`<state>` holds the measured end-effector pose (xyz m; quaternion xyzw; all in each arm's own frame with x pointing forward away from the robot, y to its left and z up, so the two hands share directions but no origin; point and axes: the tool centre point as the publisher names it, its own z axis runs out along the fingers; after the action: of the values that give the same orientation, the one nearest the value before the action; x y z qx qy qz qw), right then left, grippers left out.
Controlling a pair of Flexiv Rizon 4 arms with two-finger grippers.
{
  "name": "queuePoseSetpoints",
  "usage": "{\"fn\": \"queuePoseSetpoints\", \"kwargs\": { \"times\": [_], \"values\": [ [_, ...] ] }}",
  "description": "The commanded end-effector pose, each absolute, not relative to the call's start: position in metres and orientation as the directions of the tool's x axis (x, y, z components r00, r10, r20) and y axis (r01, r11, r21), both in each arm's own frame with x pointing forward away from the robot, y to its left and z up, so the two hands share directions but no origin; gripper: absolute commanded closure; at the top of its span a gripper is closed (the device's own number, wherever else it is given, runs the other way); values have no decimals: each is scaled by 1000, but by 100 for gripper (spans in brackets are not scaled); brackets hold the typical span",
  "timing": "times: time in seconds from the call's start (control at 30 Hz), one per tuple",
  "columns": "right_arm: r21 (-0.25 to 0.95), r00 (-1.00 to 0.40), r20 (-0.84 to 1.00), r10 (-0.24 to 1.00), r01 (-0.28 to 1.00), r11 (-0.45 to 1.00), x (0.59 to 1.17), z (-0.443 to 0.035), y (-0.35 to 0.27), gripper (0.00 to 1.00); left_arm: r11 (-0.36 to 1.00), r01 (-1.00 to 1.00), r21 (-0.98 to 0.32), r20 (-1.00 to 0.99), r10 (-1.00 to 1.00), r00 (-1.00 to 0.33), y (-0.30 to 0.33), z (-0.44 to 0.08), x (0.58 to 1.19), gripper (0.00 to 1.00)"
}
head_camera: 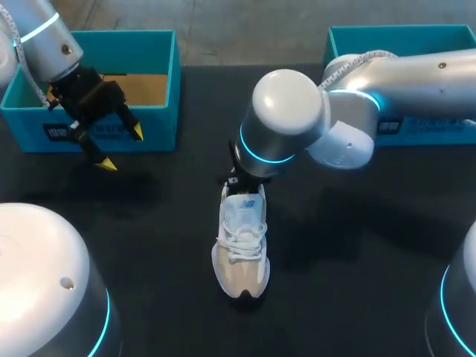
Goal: Take the shoe out of the shoebox, open the shoe tongue, remove and reinsert the insole, then place the shoe into the shoebox
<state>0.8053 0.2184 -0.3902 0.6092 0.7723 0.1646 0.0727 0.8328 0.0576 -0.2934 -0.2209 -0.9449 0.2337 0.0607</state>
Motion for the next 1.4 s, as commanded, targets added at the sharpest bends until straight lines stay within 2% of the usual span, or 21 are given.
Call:
{"fn": "queuePoseSetpoints", "kwargs": {
  "times": [0.03, 0.27, 0.67, 1.4],
  "values": [
    [330, -254, 100, 962, 921, 208, 807, -400, 221, 100, 794, 389, -466, 12, 446, -895, 58, -293, 832, 0],
    [330, -255, 106, 961, 921, 207, 797, -392, 224, 100, 794, 389, -466, 12, 446, -895, 58, -293, 832, 0],
    [410, -250, 7, 968, 884, 226, 788, -354, 230, 100, 794, 389, -466, 12, 446, -895, 58, -293, 832, 0],
    [383, -192, 17, 981, 908, 171, 813, -391, 226, 100, 794, 389, -466, 12, 446, -895, 58, -293, 832, 0]
  ]
}}
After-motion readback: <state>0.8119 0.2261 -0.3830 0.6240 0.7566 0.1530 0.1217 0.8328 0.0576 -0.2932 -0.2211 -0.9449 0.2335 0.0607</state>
